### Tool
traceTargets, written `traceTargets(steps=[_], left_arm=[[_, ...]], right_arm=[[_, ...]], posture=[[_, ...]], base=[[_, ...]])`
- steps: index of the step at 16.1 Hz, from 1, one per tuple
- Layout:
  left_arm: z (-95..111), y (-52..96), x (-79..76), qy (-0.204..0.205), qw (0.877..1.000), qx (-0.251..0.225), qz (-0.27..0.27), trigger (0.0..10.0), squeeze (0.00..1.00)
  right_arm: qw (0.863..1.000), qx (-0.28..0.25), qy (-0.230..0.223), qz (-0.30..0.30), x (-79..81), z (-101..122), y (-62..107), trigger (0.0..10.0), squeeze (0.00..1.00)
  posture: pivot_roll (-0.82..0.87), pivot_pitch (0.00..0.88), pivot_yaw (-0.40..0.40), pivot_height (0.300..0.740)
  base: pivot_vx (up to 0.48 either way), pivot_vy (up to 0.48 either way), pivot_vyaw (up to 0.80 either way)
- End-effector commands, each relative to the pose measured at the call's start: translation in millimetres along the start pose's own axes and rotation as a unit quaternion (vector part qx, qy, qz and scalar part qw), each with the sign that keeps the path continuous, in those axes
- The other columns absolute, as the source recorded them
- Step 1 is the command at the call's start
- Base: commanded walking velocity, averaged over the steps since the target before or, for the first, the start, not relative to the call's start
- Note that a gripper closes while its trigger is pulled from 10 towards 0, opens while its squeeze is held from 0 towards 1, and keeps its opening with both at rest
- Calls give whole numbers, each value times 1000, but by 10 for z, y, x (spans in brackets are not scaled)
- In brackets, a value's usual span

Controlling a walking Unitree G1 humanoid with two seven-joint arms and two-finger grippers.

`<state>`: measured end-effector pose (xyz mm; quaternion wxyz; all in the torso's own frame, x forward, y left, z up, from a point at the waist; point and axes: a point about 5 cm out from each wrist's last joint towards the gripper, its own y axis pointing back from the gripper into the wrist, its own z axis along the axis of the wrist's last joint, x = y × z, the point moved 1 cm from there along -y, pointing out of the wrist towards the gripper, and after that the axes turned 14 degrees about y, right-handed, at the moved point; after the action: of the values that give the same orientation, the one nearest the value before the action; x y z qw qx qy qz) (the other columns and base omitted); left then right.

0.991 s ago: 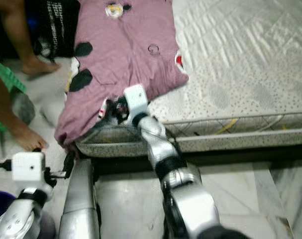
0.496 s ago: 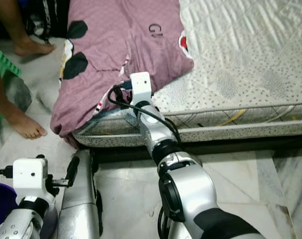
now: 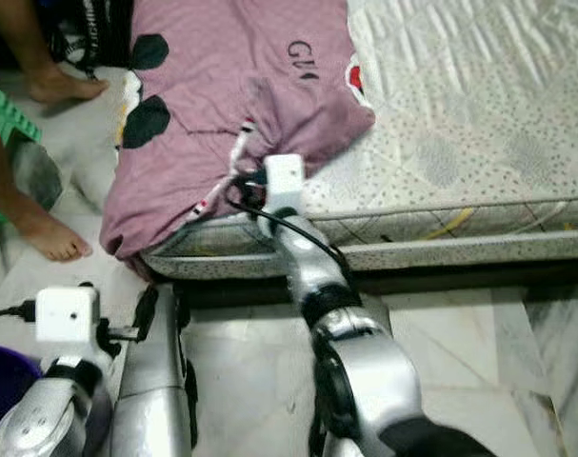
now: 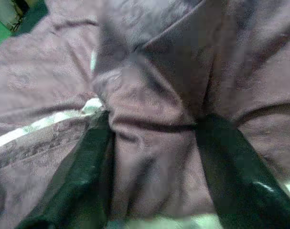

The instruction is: Clean up the room

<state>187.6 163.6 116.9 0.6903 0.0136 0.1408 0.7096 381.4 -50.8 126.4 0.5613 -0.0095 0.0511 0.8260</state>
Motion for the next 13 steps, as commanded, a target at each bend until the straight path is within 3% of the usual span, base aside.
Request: traceTargets(steps=[1,4,8,11,12,13], left_arm=[[-60,0,60,-6,1000,12,15,10000,0],[-71,-116,37,-4,1000,7,7,10000,0],[-70,-270,8,0,1000,0,-6,10000,0],[-84,-376,-14,1,1000,-4,-14,10000,0],[-87,-422,-30,2,1000,-7,-18,10000,0],[-85,-443,-35,2,1000,-9,-19,10000,0]], right_arm=[[996,77,-33,-24,-161,-416,191,0,0],[992,101,-53,-56,-374,-607,621,0,0],[988,120,-69,-75,-387,-639,1219,0,0],[987,139,-51,-59,-395,-565,1695,0,0],[982,169,-34,-71,-462,-635,1864,4431,0],[981,174,-28,-81,-495,-637,1903,5843,0]], posture=[[278,276,-1,490],[235,246,5,490],[184,201,12,490],[145,169,15,490],[135,155,16,490],[128,143,16,490]], base=[[0,0,0],[0,0,0],[0,0,0],[0,0,0],[0,0,0],[0,0,0]])
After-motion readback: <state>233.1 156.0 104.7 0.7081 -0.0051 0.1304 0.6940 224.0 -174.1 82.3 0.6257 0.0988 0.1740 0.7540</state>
